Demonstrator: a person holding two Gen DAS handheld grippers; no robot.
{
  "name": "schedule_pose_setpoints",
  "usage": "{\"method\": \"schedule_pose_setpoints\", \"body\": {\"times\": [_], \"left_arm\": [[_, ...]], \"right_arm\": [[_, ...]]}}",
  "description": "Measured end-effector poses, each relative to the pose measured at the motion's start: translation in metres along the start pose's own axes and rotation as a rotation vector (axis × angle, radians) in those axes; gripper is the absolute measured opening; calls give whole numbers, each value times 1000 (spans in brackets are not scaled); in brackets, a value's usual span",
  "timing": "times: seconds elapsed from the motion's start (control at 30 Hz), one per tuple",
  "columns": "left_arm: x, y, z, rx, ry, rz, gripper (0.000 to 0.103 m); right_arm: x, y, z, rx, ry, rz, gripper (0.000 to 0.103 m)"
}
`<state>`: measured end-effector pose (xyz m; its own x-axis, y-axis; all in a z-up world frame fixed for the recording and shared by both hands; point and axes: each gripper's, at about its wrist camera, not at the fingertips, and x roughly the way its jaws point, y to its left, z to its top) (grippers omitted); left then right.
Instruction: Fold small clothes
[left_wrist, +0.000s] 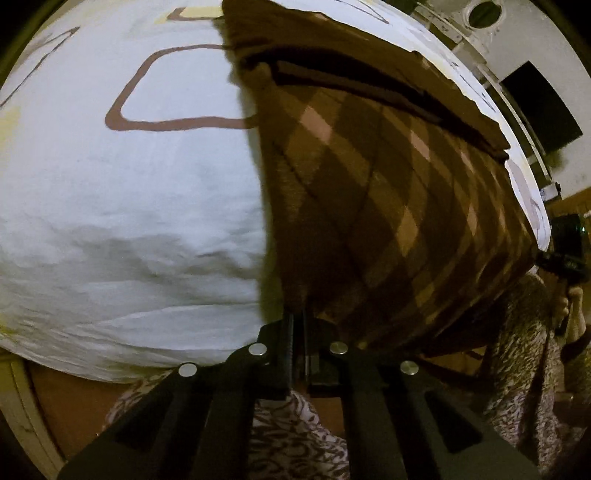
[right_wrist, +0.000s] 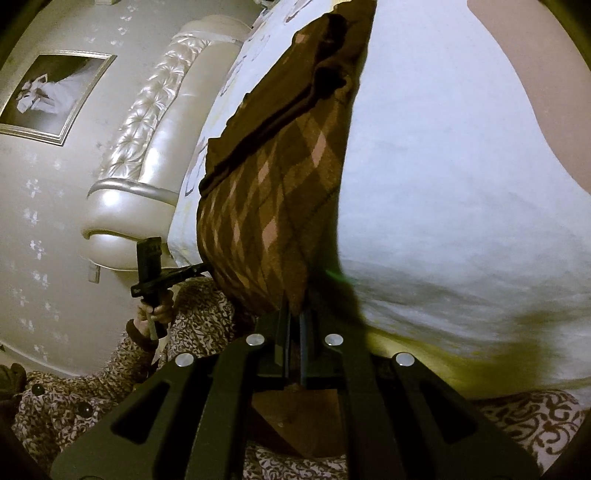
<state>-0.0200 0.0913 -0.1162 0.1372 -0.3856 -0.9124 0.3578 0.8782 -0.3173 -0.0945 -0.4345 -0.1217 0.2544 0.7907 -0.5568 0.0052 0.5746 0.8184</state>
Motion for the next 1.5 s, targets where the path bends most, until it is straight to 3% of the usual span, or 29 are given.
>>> {"method": "schedule_pose_setpoints", "body": {"times": [0.13, 0.33, 0.4, 0.63, 0.77, 0.87, 1.03, 1.07, 1.1, 1.17, 1.37, 1.5], "left_arm": [[-14, -7, 3, 22, -50, -97, 3], [-45, 16, 31, -125, -170, -269, 3], [-49, 22, 43, -163, -196, -285, 3], [-40, 51, 88, -272, -212, -270, 3], [-27, 69, 102, -331, -204, -274, 3], [-17, 68, 105, -316, -190, -254, 3], [-33, 65, 93, -266, -221, -252, 7], [-38, 65, 88, -252, -227, -243, 15], [-45, 65, 79, -235, -230, -229, 33], [-50, 63, 68, -214, -224, -221, 51], [-45, 53, 17, -120, -135, -180, 52], [-34, 44, 4, -70, -93, -158, 52]], "right_arm": [[-2, 1, 0, 5, -15, 35, 3], [-10, 9, 11, 0, -58, 107, 3], [-14, 10, 20, -3, -85, 120, 3], [-24, -5, 65, 44, -199, 133, 3], [-12, -26, 83, 112, -228, 99, 3], [2, -40, 88, 151, -226, 75, 3], [-6, -34, 86, 157, -215, 70, 6], [-13, -30, 81, 145, -218, 64, 9], [-20, -29, 78, 142, -225, 66, 15], [-33, -26, 69, 136, -226, 68, 22], [-49, -13, 23, 24, -66, 17, 30], [-37, -18, -4, 3, 43, -40, 35]]}}
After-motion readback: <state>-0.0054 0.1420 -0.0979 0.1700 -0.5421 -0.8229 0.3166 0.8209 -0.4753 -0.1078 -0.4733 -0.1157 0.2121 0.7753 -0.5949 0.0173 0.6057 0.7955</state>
